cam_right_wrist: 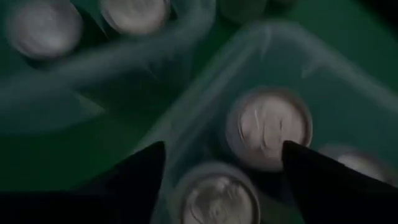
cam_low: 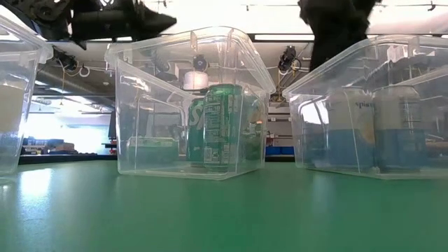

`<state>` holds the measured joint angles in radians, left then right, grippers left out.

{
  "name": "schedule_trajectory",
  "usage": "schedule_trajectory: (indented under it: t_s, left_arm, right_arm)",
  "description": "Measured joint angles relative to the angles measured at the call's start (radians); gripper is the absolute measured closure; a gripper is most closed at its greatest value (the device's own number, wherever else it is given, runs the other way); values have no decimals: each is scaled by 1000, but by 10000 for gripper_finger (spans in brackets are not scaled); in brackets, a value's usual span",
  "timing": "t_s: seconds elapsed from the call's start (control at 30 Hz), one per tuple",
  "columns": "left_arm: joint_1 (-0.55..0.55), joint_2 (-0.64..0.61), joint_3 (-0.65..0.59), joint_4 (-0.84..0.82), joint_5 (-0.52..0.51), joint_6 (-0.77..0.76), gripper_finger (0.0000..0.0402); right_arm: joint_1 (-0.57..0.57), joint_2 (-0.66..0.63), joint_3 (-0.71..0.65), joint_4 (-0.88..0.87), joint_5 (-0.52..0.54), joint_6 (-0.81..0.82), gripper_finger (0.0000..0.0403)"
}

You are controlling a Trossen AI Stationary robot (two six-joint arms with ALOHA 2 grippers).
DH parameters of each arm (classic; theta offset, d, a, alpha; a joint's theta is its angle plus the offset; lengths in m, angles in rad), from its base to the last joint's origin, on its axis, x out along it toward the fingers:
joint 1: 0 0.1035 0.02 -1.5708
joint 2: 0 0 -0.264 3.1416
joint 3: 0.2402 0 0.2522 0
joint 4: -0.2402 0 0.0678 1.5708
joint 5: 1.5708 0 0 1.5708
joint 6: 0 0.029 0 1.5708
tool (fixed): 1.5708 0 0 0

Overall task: Sort soda cans
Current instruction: Put the silver soda can into the bottom left transparent bin

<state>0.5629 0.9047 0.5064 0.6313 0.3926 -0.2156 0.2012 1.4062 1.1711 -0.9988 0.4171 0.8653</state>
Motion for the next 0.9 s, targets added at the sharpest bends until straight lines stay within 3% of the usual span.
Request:
schedule_trajectory:
  t_s: [0.13, 0.3, 0.43, 0.57, 0.73, 0.9]
  left_arm:
    - [0, 36, 0, 145, 8, -24, 396]
    - [0, 102, 1, 173, 53, 2, 396]
    - [7, 156, 117, -23, 123, 5, 397]
    - [7, 227, 351, -437, 158, 138, 400]
    - [7, 372, 660, -911, 52, 314, 400]
    - [12, 482, 779, -942, 71, 329, 400]
  right_arm:
    - [0, 0, 64, 2, 31, -66, 169]
    - [-24, 0, 73, 69, 61, -173, 298]
    - [-73, 0, 73, 179, 62, -298, 389]
    - [-133, 0, 73, 204, 58, -387, 378]
    - [-208, -1, 73, 184, 58, -452, 382]
    - [-269, -1, 73, 190, 55, -534, 400]
